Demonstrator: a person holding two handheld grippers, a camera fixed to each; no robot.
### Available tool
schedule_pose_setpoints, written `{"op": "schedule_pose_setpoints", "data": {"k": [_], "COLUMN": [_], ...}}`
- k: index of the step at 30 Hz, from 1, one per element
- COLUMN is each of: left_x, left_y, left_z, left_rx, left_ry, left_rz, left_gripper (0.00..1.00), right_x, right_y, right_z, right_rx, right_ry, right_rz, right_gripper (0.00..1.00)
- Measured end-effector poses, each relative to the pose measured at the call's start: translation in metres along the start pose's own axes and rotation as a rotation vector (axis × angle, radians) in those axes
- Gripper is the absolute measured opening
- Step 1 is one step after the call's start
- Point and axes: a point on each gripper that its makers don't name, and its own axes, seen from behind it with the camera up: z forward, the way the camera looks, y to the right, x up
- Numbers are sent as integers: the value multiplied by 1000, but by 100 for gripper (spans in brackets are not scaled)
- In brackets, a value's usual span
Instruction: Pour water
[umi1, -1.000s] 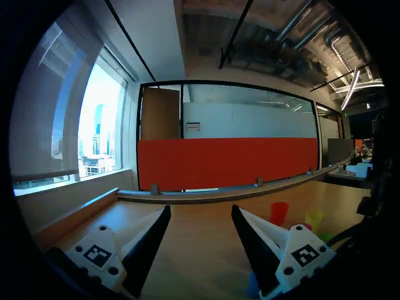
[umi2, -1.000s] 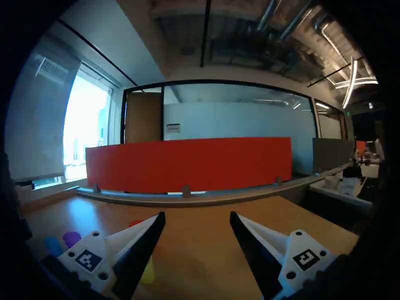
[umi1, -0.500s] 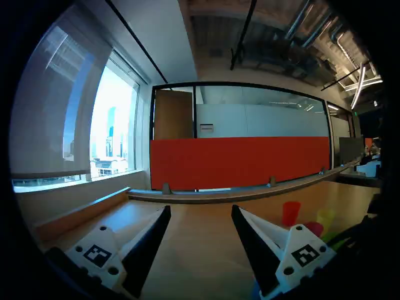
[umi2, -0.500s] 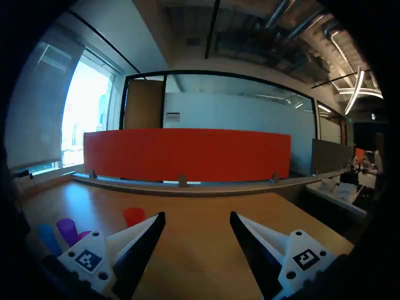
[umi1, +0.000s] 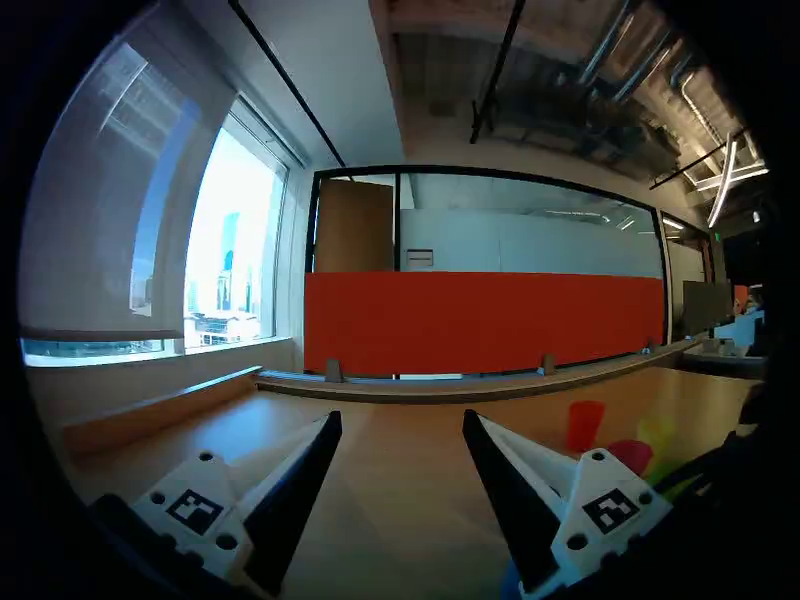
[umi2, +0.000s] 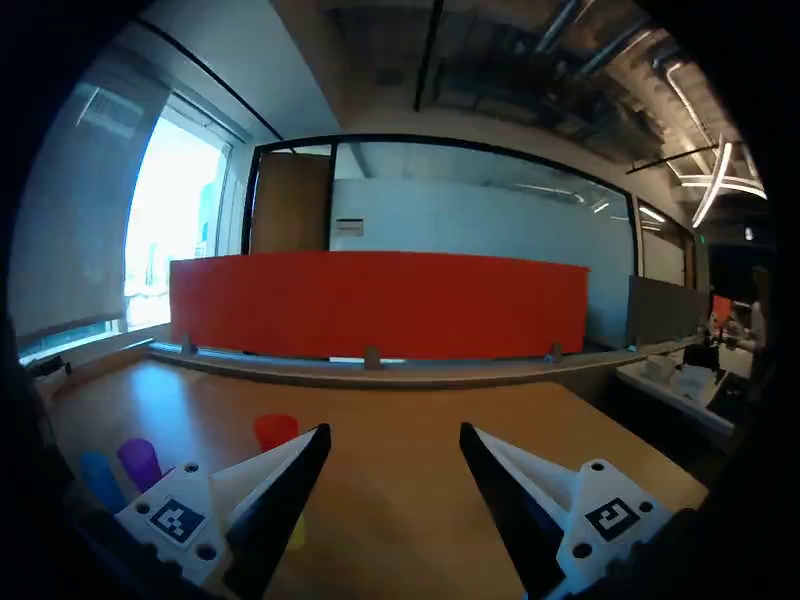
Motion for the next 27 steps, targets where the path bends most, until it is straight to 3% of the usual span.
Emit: {"op": "schedule_pose_setpoints", "data": {"k": [9,27], "left_x": [-17,-45], "left_y": [10,10], "left_z": [4,9], "left_rx": [-12,-8], "left_ry": [-7,-38], "left_rz": [4,5], "left_gripper": [90,90], "right_x": [-2,2], "right_y": [-1,-2], "right_z": [-1,-1], "right_rx": [5,11], "right_ry": [0,-3], "right_rz": [-2,4], "right_gripper": [100,100]}}
